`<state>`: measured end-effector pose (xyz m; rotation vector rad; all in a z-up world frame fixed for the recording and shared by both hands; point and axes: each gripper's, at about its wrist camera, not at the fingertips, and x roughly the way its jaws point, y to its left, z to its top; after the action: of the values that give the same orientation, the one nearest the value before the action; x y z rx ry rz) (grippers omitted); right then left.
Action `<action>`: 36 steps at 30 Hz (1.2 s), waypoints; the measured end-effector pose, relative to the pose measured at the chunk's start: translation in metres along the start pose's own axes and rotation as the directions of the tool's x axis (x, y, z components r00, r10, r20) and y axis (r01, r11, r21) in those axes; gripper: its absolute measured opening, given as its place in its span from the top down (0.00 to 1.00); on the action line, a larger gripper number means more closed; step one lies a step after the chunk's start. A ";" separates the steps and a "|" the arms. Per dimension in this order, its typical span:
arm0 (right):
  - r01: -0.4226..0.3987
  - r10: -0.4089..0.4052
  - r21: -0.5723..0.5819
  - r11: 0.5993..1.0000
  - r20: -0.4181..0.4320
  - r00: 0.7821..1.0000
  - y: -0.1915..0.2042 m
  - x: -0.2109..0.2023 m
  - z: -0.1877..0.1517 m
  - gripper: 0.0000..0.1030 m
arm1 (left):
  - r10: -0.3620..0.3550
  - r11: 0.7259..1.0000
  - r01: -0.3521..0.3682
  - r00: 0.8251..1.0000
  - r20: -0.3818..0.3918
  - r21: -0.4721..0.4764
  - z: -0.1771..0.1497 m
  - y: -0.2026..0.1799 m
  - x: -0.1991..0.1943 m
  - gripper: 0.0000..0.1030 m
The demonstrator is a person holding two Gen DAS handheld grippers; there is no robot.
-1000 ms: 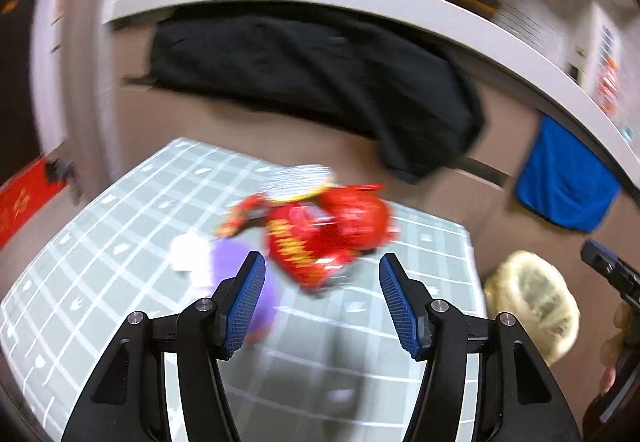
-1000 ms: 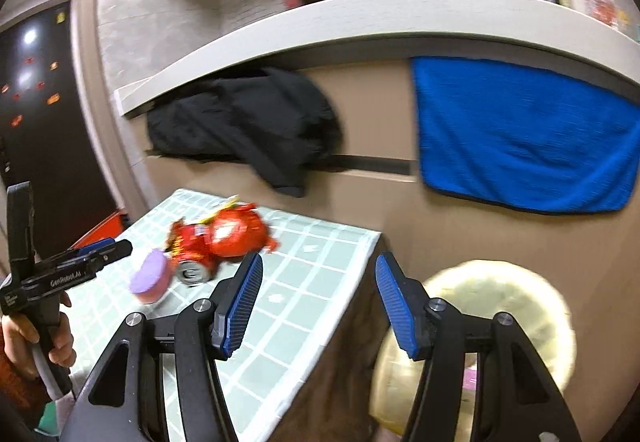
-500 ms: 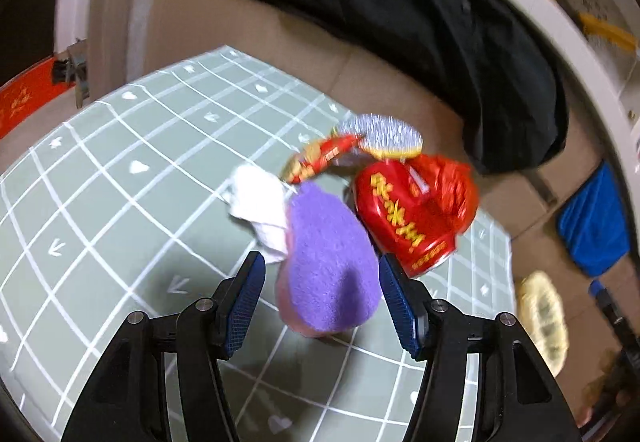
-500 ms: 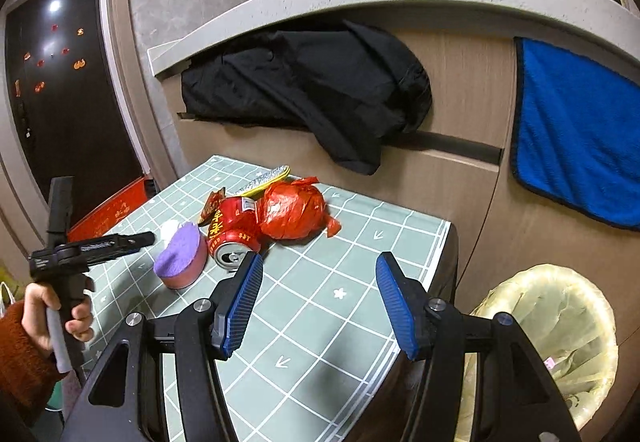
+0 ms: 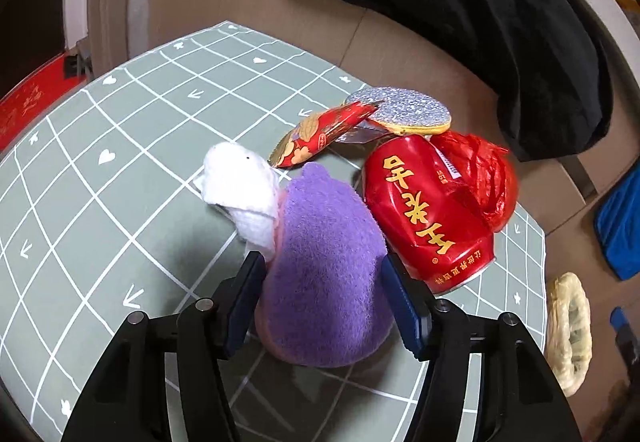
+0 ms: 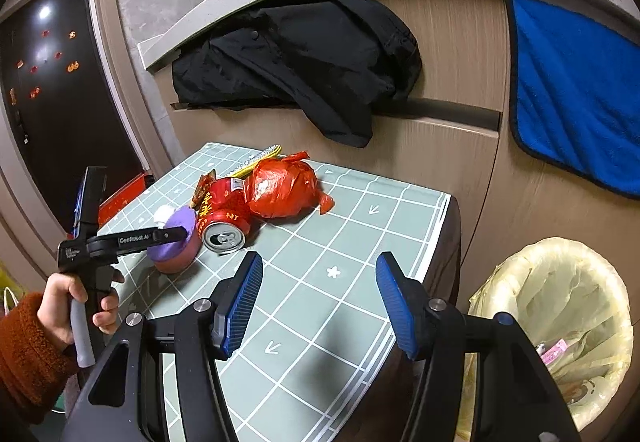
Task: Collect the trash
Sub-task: 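Grasp the purple-pink sponge with the left gripper while the right gripper grasps the red plastic bag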
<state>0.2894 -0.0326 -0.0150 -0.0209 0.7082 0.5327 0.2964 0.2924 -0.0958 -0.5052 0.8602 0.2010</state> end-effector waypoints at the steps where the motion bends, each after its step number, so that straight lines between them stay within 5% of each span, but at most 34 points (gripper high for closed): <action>1: -0.002 0.002 -0.002 1.000 -0.002 1.000 0.000 0.001 -0.001 0.45 | 0.004 1.000 -0.004 1.000 -0.001 0.001 0.000 0.000 0.000 0.39; 7: -0.028 0.028 -0.016 0.999 -0.039 0.999 0.003 0.013 -0.004 0.45 | 0.007 0.999 -0.008 1.000 -0.027 -0.031 0.001 0.002 0.000 0.38; 15: -0.080 0.074 -0.070 0.994 -0.089 0.993 0.021 0.052 0.017 0.45 | 0.003 0.997 -0.005 1.000 0.030 0.079 -0.015 -0.006 -0.032 0.66; 24: -0.121 0.110 -0.153 0.981 -0.076 0.991 0.049 0.124 0.077 0.45 | -0.054 0.989 0.051 0.998 0.021 0.136 -0.033 0.002 -0.064 0.77; 33: -0.019 -0.016 -0.257 0.966 -0.133 0.991 0.066 0.224 0.098 0.45 | -0.120 0.988 0.119 0.993 0.001 0.094 -0.029 0.022 -0.071 0.71; 36: -0.117 0.074 -0.206 0.972 -0.207 0.975 0.056 0.230 0.088 0.39 | -0.120 0.992 0.119 0.992 0.031 0.047 -0.027 0.032 -0.073 0.58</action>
<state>0.4621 0.1380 -0.0825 -0.2484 0.8460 0.7059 0.2194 0.3093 -0.0652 -0.5082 0.7977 0.0799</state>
